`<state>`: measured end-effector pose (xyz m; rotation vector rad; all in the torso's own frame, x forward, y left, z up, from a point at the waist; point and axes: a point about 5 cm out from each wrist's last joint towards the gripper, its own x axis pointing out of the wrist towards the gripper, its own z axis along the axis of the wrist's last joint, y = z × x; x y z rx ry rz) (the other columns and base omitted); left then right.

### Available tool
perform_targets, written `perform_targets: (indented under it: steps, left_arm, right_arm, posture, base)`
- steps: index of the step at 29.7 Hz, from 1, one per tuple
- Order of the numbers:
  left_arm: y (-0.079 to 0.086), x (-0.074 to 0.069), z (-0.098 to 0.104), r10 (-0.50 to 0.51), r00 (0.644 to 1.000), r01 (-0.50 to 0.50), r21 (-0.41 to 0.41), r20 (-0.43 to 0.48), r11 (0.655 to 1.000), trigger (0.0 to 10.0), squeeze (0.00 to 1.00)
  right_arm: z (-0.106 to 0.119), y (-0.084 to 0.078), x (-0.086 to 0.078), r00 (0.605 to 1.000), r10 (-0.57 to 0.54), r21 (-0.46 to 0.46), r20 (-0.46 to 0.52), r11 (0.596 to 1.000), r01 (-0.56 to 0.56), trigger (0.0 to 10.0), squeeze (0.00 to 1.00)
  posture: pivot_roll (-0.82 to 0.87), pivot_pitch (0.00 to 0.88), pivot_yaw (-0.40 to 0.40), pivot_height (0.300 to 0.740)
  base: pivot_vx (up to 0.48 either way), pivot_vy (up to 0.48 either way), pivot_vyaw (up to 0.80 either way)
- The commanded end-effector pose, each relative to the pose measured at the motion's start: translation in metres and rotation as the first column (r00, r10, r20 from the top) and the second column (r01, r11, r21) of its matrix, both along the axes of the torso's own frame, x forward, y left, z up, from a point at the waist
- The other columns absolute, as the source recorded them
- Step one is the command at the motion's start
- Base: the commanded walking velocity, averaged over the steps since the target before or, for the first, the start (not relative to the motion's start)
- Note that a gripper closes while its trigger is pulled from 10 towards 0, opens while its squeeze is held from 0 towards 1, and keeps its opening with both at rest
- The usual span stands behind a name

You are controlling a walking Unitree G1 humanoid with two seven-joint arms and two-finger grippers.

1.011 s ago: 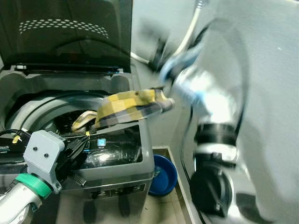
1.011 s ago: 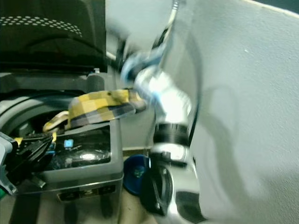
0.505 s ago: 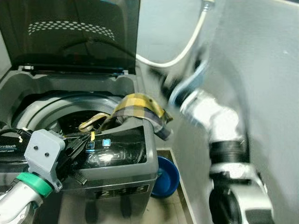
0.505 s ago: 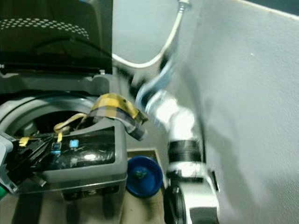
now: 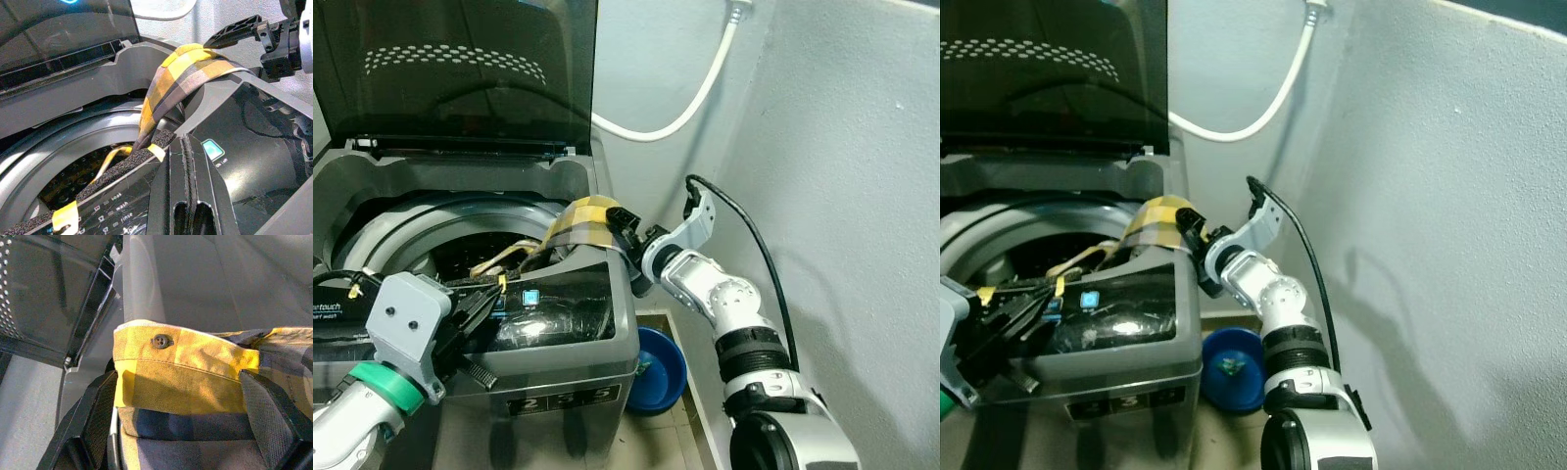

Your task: Clothes washing

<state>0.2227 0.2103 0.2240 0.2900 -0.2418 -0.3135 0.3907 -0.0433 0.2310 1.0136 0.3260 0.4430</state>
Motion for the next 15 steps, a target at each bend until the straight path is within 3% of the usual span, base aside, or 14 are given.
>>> perform_targets:
  steps: [1,4,5,7,9,10,12,14,15]
  left_arm:
    - [0.0,-0.002,-0.002,-0.002,1.0,0.003,0.013,-0.005,1.0,10.0,0.0]
    - [0.0,-0.002,-0.002,-0.002,1.0,0.002,0.013,-0.003,1.0,10.0,0.0]
    - [0.0,-0.002,-0.002,-0.002,1.0,0.002,0.013,-0.003,1.0,10.0,0.0]
    - [0.0,-0.002,-0.002,-0.002,1.0,0.002,0.014,-0.003,1.0,10.0,0.0]
    - [0.0,-0.002,-0.002,-0.002,1.0,0.002,0.014,-0.003,1.0,10.0,0.0]
    - [0.0,-0.003,-0.002,-0.002,1.0,0.002,0.014,-0.004,1.0,10.0,0.0]
    - [0.0,-0.003,-0.002,-0.002,1.0,0.002,0.014,-0.004,1.0,10.0,0.0]
    - [0.001,-0.003,-0.002,-0.001,1.0,0.001,0.015,-0.005,1.0,10.0,0.0]
    - [0.001,-0.003,-0.002,-0.001,1.0,0.001,0.015,-0.005,1.0,10.0,0.0]
  right_arm:
    - [-0.006,0.003,-0.002,0.999,0.018,0.013,-0.031,1.0,-0.018,10.0,1.0]
    - [0.006,0.026,-0.016,0.989,0.145,0.082,-0.02,0.986,-0.143,10.0,1.0]
    - [0.006,0.026,-0.016,0.989,0.145,0.082,-0.02,0.986,-0.143,10.0,1.0]
    - [0.038,0.045,-0.028,0.964,0.262,0.183,0.051,0.946,-0.267,10.0,1.0]
    - [0.038,0.045,-0.028,0.964,0.262,0.183,0.051,0.946,-0.267,10.0,1.0]
    - [0.06,0.05,-0.032,0.949,0.296,0.244,0.105,0.918,-0.313,10.0,1.0]
    - [0.06,0.05,-0.032,0.949,0.296,0.244,0.105,0.918,-0.313,10.0,1.0]
    - [0.126,0.05,-0.046,0.904,0.335,0.434,0.266,0.796,-0.423,10.0,1.0]
    - [0.126,0.05,-0.046,0.904,0.335,0.434,0.266,0.796,-0.423,10.0,1.0]
  posture:
    - [0.08,0.04,-0.06,0.74]
    - [0.08,0.038,-0.062,0.74]
    - [0.08,0.038,-0.062,0.74]
    - [0.08,0.04,-0.062,0.74]
    - [0.08,0.04,-0.062,0.74]
    - [0.09,0.043,-0.062,0.74]
    - [0.09,0.043,-0.062,0.74]
    - [0.08,0.046,-0.06,0.74]
    - [0.08,0.046,-0.06,0.74]
  base:
    - [0.0,0.0,0.0]
    - [0.0,0.0,0.0]
    - [0.0,0.0,0.0]
    - [0.0,0.0,0.0]
    - [0.0,0.0,0.0]
    - [0.0,0.0,0.0]
    - [0.0,0.0,0.0]
    - [0.0,0.0,0.0]
    - [0.0,0.0,0.0]
